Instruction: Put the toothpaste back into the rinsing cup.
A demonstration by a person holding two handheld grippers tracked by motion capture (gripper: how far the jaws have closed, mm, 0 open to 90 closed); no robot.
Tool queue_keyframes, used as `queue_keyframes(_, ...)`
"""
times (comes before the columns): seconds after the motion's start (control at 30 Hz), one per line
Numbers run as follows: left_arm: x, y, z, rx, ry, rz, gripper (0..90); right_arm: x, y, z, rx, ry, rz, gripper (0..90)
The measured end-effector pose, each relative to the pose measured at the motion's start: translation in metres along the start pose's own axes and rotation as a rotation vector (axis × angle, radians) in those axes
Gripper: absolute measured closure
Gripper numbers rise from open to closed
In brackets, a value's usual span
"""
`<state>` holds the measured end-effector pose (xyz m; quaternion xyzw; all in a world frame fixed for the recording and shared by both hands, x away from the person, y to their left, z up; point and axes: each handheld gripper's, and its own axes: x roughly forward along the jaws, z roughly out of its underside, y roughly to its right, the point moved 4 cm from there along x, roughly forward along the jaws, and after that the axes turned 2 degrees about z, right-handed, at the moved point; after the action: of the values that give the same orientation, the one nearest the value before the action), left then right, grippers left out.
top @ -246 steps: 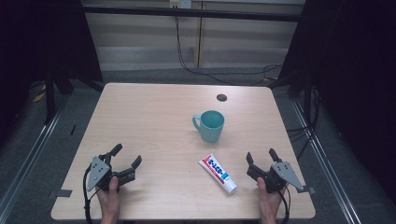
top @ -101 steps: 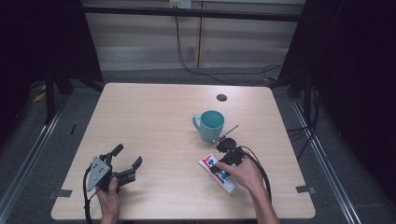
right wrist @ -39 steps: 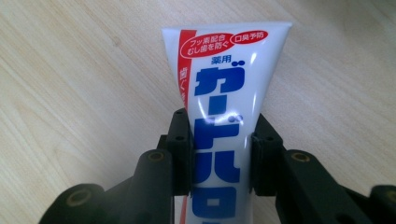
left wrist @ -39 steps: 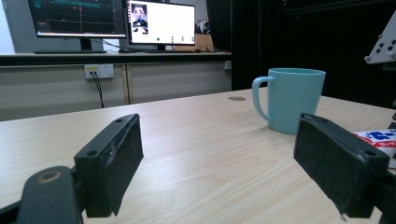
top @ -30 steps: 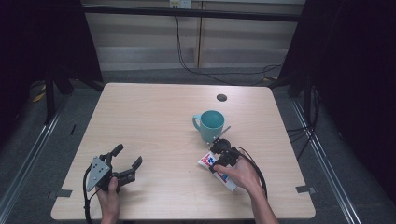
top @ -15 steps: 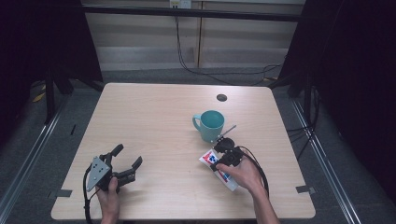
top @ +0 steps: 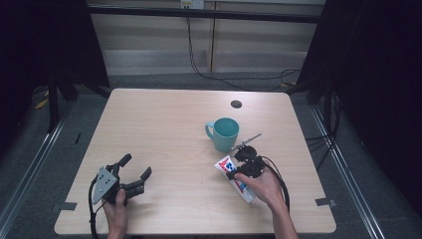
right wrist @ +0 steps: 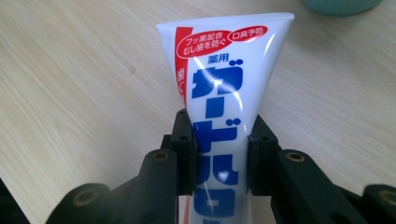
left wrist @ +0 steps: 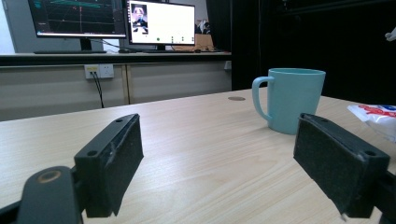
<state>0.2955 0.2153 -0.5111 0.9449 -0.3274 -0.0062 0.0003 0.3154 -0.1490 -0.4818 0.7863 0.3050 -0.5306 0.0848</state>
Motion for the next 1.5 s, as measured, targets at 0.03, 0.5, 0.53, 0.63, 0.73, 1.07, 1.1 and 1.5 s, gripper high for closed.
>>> queue_keyframes(0.03,0.000,0.000,0.000,0.000,0.000,0.000,15.6,-0.001,0.000,0.001,0.005,0.007,-0.004,69.9)
queue_keyframes(0.5,0.000,0.000,0.000,0.001,0.000,0.000,15.6,-0.025,0.000,0.000,0.015,0.164,-0.023,70.0)
queue_keyframes(0.53,0.000,0.000,0.000,0.000,0.000,0.000,15.6,-0.026,0.000,0.000,0.017,0.176,-0.025,70.0)
queue_keyframes(0.63,0.000,0.000,0.000,0.000,0.000,0.000,15.6,-0.029,0.000,0.001,0.012,0.219,-0.045,70.1)
queue_keyframes(0.73,0.000,0.000,0.000,0.000,0.000,0.000,15.6,-0.033,-0.002,0.000,-0.006,0.270,-0.039,70.1)
queue_keyframes(1.07,0.000,0.000,0.000,0.000,0.000,0.002,15.6,-0.043,0.003,0.002,0.060,0.371,-0.045,70.1)
queue_keyframes(1.1,0.000,0.000,0.000,0.000,0.000,0.000,15.6,-0.044,0.004,0.002,0.067,0.389,-0.050,70.1)
queue_keyframes(1.5,0.000,0.000,0.000,0.000,0.000,0.002,15.6,-0.062,0.002,-0.002,0.033,0.560,-0.032,70.0)
